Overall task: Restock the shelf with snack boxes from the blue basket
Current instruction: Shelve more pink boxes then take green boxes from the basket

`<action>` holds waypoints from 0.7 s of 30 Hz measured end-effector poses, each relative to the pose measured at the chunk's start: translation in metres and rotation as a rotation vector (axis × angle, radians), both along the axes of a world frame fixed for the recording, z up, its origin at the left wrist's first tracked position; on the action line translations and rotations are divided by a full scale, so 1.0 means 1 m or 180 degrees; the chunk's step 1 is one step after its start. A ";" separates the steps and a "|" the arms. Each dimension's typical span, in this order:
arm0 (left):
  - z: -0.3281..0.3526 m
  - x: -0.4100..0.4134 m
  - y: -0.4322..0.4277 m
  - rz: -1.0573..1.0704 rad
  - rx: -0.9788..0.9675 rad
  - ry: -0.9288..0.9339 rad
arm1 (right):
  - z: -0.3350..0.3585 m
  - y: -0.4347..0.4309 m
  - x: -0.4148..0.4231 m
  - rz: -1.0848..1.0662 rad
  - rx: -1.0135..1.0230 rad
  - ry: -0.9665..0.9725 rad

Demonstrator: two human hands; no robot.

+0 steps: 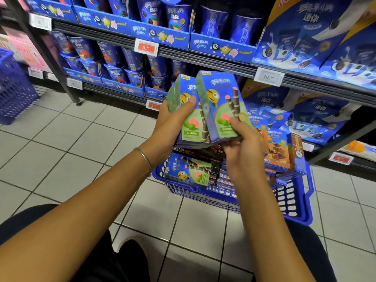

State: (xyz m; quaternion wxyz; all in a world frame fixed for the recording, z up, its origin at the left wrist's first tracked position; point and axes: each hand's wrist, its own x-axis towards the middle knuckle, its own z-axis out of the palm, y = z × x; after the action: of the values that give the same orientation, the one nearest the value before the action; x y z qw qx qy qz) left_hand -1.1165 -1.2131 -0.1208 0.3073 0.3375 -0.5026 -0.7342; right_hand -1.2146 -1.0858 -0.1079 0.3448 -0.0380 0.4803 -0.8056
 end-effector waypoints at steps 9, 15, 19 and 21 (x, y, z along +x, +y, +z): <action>-0.004 -0.004 0.007 0.0047 -0.0510 -0.0261 | -0.020 -0.002 0.004 0.0734 0.0231 0.0160; 0.000 -0.005 0.013 -0.0130 -0.0805 -0.0498 | -0.028 0.000 0.003 0.0997 -0.0062 0.0166; 0.010 -0.002 0.013 -0.0495 -0.0669 -0.0837 | -0.028 0.001 0.000 0.1029 0.0084 0.0545; 0.010 0.001 0.012 -0.0621 -0.0513 -0.0716 | -0.027 0.002 -0.001 0.1123 0.0245 0.0823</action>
State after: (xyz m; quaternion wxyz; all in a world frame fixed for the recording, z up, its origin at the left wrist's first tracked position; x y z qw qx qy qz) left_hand -1.1157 -1.2011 -0.1107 0.2025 0.3415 -0.6215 -0.6754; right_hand -1.2152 -1.0836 -0.1344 0.4171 -0.2113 0.5368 -0.7022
